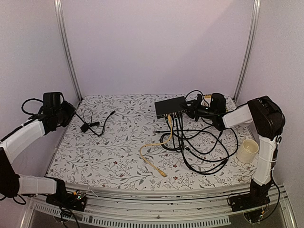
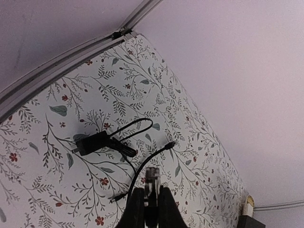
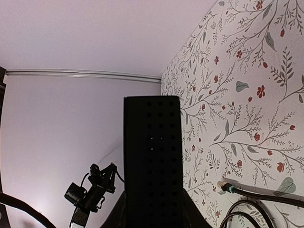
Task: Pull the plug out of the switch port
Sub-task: Place the connector at the corner of the board.
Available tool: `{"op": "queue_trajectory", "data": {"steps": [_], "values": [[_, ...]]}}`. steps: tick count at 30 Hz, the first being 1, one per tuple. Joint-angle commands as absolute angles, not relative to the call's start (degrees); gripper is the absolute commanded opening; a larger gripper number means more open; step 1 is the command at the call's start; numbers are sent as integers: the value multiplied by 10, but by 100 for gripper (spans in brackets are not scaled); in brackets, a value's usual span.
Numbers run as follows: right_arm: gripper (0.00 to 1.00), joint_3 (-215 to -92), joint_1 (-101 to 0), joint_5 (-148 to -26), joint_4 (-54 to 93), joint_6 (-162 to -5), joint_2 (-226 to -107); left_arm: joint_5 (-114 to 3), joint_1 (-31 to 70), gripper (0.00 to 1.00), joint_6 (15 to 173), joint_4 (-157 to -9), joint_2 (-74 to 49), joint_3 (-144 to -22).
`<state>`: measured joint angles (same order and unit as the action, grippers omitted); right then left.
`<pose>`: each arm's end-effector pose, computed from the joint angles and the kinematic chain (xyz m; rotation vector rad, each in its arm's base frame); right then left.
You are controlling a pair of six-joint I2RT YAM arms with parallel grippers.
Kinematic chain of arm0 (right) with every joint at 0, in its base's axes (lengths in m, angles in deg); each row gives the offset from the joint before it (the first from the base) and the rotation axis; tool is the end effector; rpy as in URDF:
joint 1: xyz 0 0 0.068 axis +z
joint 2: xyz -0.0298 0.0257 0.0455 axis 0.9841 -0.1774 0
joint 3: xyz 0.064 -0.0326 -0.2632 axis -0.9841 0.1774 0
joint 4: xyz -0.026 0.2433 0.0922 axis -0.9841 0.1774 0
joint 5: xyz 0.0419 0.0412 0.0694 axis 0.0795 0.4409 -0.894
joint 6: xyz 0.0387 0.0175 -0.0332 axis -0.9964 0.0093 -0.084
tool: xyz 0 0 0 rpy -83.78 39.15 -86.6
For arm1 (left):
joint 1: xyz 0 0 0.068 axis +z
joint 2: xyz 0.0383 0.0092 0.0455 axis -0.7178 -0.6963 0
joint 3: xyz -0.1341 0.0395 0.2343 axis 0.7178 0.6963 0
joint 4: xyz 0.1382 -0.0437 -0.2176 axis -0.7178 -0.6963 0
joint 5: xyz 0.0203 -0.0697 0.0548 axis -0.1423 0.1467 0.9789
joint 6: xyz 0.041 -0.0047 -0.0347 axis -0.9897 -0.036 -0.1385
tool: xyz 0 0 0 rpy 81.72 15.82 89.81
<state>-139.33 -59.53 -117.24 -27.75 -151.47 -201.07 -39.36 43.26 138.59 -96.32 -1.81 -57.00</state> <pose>0.3936 0.1685 0.1754 0.3628 1.9958 1.7091 0.2525 -0.0067 0.2786 -1.0227 1.8486 -0.4744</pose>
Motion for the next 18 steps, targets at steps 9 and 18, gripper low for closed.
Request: {"op": "queue_trajectory", "data": {"steps": [9,18], "values": [[2,-1391,-569,-1198,-319,-1503,-1970,-479,492,14,1478,-823,-45,-424],[2,-1382,-548,-1202,-314,-1497,-1964,-498,550,23,1479,-789,-101,-398]]}}
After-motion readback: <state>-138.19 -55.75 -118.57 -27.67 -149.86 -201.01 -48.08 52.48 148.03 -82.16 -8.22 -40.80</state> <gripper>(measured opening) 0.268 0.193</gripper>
